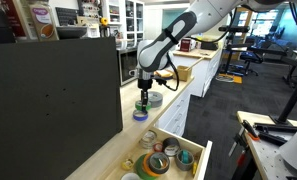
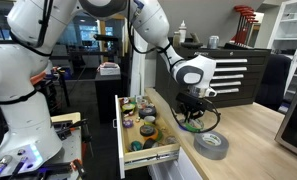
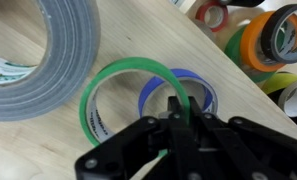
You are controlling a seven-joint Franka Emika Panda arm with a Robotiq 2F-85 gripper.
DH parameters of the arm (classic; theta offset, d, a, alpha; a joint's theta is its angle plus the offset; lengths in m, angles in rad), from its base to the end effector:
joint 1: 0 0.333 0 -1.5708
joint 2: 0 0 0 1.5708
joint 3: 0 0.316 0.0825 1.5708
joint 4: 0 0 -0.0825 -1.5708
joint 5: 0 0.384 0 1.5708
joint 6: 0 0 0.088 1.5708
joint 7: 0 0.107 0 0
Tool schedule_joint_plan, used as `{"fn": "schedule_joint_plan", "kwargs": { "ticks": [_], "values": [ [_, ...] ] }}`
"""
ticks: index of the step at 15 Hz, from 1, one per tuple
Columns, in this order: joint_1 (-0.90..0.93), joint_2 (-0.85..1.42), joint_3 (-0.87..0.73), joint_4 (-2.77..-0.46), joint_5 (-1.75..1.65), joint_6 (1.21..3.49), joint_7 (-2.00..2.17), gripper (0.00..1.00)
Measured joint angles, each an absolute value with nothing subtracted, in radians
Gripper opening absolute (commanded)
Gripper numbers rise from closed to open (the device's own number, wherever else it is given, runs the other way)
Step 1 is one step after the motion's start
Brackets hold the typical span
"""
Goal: Put the green masking tape in the drawer
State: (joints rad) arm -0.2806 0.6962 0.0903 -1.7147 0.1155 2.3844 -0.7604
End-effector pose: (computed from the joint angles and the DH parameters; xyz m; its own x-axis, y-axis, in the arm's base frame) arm 0.6563 -0.1308 0.1840 0.8936 0.4435 0.0691 0.4487 -0.8856 -0.1198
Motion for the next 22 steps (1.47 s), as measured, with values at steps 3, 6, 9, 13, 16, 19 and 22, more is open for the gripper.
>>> {"fn": "schedule_joint_plan", "kwargs": {
  "ticks": [3,6,9,13,16,19,22],
  "values": [
    [-0.278,0.638,0.085,-1.732,0.115,2.386,-0.726,0.05],
    [-0.276,0.528,0.077,-1.8,0.115,2.389,-0.667,0.05],
    [-0.259,0.395,0.055,-1.921,0.108,2.404,-0.582,0.05],
    [-0.209,0.236,0.018,-2.127,0.049,2.456,-0.456,0.05],
    [-0.163,0.138,0.006,-2.289,-0.025,2.502,-0.358,0.05],
    [-0.106,0.057,0.007,-2.437,-0.096,2.542,-0.256,0.05],
    [-0.053,-0.001,0.016,-2.55,-0.163,2.581,-0.165,0.05]
  ]
}}
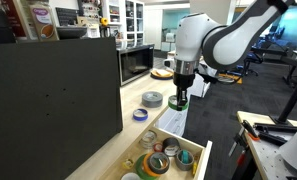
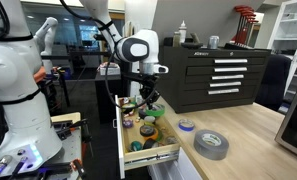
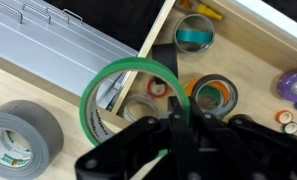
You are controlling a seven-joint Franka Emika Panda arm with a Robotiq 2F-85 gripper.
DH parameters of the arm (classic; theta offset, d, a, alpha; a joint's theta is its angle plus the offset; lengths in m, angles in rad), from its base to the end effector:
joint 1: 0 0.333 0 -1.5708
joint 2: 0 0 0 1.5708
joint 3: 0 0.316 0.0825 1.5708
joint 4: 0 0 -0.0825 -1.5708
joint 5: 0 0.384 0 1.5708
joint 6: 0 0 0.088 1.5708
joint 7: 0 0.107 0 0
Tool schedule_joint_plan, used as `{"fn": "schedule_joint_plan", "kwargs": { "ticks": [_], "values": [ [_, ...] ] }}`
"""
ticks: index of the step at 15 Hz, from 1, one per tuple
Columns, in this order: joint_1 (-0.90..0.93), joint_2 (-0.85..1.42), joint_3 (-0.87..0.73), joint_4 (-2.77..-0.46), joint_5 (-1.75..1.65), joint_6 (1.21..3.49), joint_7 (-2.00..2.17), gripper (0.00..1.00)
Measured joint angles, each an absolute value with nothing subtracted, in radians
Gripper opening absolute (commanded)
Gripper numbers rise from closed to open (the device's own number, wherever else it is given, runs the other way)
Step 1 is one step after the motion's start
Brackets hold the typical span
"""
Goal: Put the green masking tape in the drawer
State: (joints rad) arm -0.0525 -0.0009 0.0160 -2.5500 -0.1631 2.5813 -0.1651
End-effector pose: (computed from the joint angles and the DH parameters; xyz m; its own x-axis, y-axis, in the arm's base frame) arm 0.4561 -0.0138 0.2724 0.9648 0.2628 0.0107 0.2607 -0.9609 0.0937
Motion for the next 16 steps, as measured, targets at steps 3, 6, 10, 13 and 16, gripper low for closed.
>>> {"fn": "schedule_joint_plan", "kwargs": {
  "ticks": [3,6,10,13,16],
  "values": [
    [-0.016,-0.032,0.036,-2.629,-0.216,2.601,-0.099,0.05],
    [0.013,-0.037,0.061,-2.693,-0.221,2.637,-0.085,0.05],
    [0.048,-0.018,0.088,-2.763,-0.214,2.708,-0.085,0.05],
    [0.07,0.037,0.103,-2.778,-0.212,2.769,-0.085,0.05],
    [0.084,0.115,0.111,-2.777,-0.215,2.847,-0.085,0.05]
  ]
}}
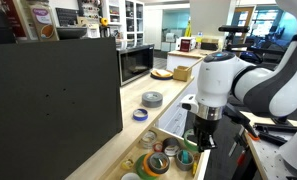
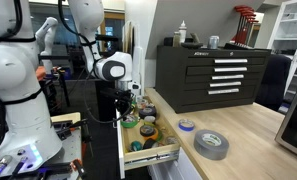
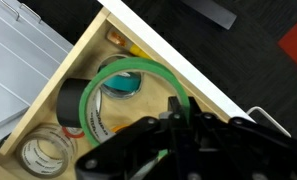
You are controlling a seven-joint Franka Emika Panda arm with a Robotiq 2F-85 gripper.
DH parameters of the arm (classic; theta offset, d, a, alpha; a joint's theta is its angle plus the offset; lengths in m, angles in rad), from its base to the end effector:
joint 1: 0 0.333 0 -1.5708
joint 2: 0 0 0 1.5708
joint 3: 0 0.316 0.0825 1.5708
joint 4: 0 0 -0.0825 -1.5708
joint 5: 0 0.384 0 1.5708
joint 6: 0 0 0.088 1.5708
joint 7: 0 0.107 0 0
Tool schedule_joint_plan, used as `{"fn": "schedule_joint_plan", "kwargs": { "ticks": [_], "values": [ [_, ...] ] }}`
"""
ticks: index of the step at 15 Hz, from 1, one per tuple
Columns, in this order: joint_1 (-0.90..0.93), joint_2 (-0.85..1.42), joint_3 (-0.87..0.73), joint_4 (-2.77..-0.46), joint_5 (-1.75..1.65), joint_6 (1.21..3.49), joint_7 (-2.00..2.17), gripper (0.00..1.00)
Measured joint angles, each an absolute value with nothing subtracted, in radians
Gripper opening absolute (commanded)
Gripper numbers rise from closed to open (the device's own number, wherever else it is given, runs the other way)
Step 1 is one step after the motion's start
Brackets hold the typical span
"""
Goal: Put the green masking tape in the drawer
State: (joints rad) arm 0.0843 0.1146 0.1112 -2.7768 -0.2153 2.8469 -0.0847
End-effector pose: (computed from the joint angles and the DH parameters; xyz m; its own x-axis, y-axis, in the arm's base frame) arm 0.3655 0.0857 0.1752 0.8830 0.4667 -0.0499 0.4686 -0.8826 0.0365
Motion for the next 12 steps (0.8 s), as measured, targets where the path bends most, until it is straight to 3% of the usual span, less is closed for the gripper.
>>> {"fn": "schedule_joint_plan", "kwargs": {
  "ticks": [12],
  "values": [
    [0.167,0.521,0.07,-2.513,-0.283,2.985,-0.081,0.05]
  ]
}}
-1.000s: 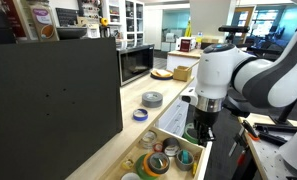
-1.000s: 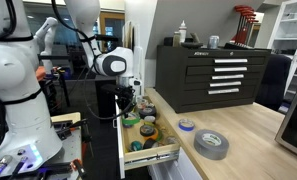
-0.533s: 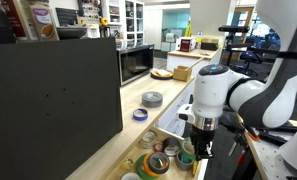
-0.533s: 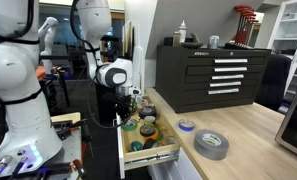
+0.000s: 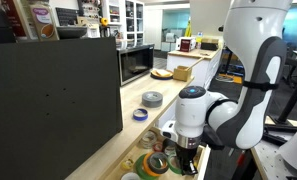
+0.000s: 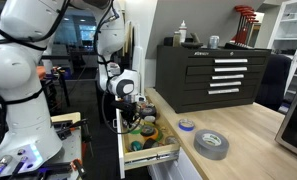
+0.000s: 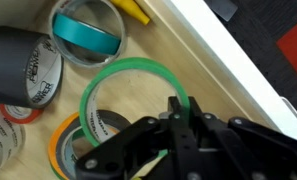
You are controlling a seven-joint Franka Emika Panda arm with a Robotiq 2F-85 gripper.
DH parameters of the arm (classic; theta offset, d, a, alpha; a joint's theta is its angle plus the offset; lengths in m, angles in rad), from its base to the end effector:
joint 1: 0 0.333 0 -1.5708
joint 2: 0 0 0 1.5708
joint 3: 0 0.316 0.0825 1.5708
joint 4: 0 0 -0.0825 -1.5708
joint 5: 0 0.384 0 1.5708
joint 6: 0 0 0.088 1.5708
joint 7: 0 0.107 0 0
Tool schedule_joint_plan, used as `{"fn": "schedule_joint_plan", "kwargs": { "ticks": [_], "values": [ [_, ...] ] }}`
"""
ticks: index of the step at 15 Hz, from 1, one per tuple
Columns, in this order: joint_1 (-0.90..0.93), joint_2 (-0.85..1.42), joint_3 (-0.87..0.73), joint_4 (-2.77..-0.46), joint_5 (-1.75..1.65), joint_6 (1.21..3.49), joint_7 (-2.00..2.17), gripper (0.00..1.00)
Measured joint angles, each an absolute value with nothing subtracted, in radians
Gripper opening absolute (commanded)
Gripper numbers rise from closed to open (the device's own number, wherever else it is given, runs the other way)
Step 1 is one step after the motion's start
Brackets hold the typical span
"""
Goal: Put the green masking tape in the drawer
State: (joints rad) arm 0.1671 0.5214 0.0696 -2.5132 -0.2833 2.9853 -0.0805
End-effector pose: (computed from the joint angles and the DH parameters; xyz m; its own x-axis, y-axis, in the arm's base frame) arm 0.4145 0.1250 0.0827 0.8303 0.5557 -0.0425 0.5559 -0.8312 -0.0066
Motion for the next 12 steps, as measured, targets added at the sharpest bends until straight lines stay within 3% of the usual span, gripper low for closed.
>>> {"fn": "schedule_joint_plan", "kwargs": {
  "ticks": [9,10,12],
  "values": [
    [0.12,0.589,0.154,-2.464,-0.185,2.981,-0.098,0.06],
    [0.115,0.59,0.16,-2.464,-0.179,2.981,-0.101,0.34],
    [0.112,0.595,0.164,-2.465,-0.172,2.981,-0.102,0.41]
  ]
}}
